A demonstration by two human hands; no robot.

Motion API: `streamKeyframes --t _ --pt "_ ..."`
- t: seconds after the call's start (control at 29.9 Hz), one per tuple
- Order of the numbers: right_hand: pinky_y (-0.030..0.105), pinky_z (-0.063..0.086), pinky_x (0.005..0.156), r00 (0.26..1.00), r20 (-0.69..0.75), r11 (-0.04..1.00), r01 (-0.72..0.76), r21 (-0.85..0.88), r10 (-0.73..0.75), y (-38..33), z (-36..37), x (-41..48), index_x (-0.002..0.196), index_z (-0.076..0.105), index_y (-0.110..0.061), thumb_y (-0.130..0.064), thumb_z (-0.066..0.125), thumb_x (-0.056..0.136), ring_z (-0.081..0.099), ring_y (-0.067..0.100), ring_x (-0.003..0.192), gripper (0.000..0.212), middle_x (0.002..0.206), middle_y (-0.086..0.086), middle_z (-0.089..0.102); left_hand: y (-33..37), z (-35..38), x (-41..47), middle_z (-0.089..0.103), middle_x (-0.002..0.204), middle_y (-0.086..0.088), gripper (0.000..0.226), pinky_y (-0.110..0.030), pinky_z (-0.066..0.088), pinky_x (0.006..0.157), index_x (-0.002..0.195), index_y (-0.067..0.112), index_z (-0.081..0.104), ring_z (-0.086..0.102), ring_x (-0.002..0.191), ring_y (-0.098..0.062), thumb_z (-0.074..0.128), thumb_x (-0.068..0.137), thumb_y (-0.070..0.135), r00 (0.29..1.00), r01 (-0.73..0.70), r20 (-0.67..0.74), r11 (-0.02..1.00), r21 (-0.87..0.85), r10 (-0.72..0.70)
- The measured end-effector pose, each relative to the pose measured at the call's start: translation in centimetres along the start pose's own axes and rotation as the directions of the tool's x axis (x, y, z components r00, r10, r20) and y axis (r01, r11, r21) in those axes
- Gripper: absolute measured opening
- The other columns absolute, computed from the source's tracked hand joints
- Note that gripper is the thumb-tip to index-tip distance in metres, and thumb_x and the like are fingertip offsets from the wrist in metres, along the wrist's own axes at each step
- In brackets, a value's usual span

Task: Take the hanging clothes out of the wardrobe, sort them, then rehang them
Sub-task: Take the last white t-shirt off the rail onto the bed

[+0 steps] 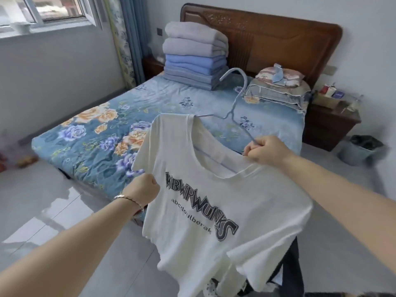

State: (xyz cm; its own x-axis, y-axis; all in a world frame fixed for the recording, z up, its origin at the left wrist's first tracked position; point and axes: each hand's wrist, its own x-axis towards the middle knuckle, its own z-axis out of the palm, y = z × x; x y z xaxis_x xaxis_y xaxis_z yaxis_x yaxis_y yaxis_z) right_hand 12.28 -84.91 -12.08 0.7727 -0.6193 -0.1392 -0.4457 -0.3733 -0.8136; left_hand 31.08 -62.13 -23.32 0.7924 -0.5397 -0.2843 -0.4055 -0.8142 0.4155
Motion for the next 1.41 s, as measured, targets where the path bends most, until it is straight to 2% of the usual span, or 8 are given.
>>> streamKeyframes --t 0.07,0.2,0.37,0.5,0.8,1.1,1.24,1.41 --pt "0.018 0.039 0.060 0.994 -0.099 0.999 -0.051 0.003 0.051 2.3 -3.1 2.4 0.056 0.060 -0.008 -0.019 0.062 0.079 0.050 0.011 0.062 0.025 0.061 0.003 0.055 1.7 0.9 1.5 0.046 0.059 -0.001 0.030 -0.023 0.035 0.057 0.057 0.015 0.040 0.049 0.064 -0.024 0.041 0.086 0.006 0.999 -0.026 0.038 1.000 0.009 0.026" --pt "0.031 0.032 0.066 0.952 -0.301 0.983 -0.110 -0.146 0.062 8.0 -7.9 8.4 0.071 0.066 0.001 -0.044 0.046 0.095 0.050 0.024 0.075 0.055 0.073 0.013 0.058 5.2 2.8 5.9 0.048 0.058 -0.003 0.029 -0.024 0.033 0.052 0.058 0.011 0.041 0.049 0.060 -0.023 0.039 0.087 0.004 0.995 -0.020 0.097 1.000 0.003 0.020" --pt "0.035 0.030 0.063 0.939 -0.337 0.885 -0.214 -0.413 0.069 19.2 -9.8 19.0 0.059 0.044 -0.006 -0.040 0.037 0.099 0.055 0.037 0.080 0.052 0.070 0.017 0.052 9.6 7.4 14.3 0.053 0.067 -0.007 0.024 -0.025 0.034 0.055 0.068 0.008 0.048 0.048 0.065 -0.023 0.037 0.088 0.005 0.993 0.029 0.115 0.999 0.046 -0.034" --pt "0.037 0.039 0.074 0.933 -0.327 0.812 -0.305 -0.498 0.150 29.4 -8.1 28.0 0.080 0.058 -0.007 -0.029 0.042 0.098 0.056 0.038 0.097 0.032 0.104 0.022 0.060 12.6 12.5 21.1 0.039 0.057 -0.002 0.032 -0.026 0.023 0.049 0.058 0.012 0.036 0.034 0.054 -0.020 0.035 0.089 0.006 0.986 0.086 0.134 0.992 0.093 -0.098" --pt "0.038 0.035 0.089 0.766 -0.493 0.729 -0.602 -0.326 0.412 43.3 -4.1 40.0 0.106 0.062 -0.002 -0.022 0.040 0.099 0.051 0.040 0.109 0.031 0.114 0.025 0.059 16.2 21.3 32.9 0.050 0.060 0.000 0.032 -0.026 0.035 0.056 0.058 0.013 0.043 0.048 0.069 -0.027 0.040 0.090 0.011 0.974 0.147 0.157 0.984 0.104 -0.162" --pt "0.038 0.029 0.104 0.739 -0.333 0.675 -0.672 -0.305 0.585 46.9 -0.4 39.0 0.128 0.049 -0.002 -0.007 0.052 0.088 0.032 0.039 0.127 0.041 0.136 0.022 0.039 15.4 25.3 36.5 0.065 0.080 -0.013 0.022 -0.034 0.045 0.067 0.077 -0.001 0.060 0.060 0.081 -0.032 0.045 0.088 0.011 0.959 0.201 0.189 0.976 0.078 -0.213" --pt "0.033 0.037 0.100 0.816 -0.123 0.734 -0.564 -0.377 0.564 46.1 1.4 37.5 0.115 0.063 -0.009 -0.007 0.048 0.088 0.045 0.030 0.121 0.031 0.126 0.013 0.054 18.0 25.3 37.6 0.067 0.086 -0.006 0.018 -0.030 0.047 0.069 0.087 0.011 0.061 0.061 0.085 -0.029 0.043 0.089 0.012 0.967 0.085 0.227 0.984 0.157 -0.119" --pt "0.030 0.045 0.088 0.774 -0.053 0.747 -0.625 -0.225 0.632 45.8 0.2 36.5 0.107 0.064 -0.011 -0.010 0.048 0.090 0.059 0.026 0.106 0.023 0.107 0.005 0.065 24.6 27.2 41.3 0.062 0.112 0.006 0.027 -0.026 0.044 0.079 0.114 0.023 0.055 0.057 0.101 -0.019 0.042 0.092 0.017 0.951 -0.208 0.260 0.966 0.153 0.164"
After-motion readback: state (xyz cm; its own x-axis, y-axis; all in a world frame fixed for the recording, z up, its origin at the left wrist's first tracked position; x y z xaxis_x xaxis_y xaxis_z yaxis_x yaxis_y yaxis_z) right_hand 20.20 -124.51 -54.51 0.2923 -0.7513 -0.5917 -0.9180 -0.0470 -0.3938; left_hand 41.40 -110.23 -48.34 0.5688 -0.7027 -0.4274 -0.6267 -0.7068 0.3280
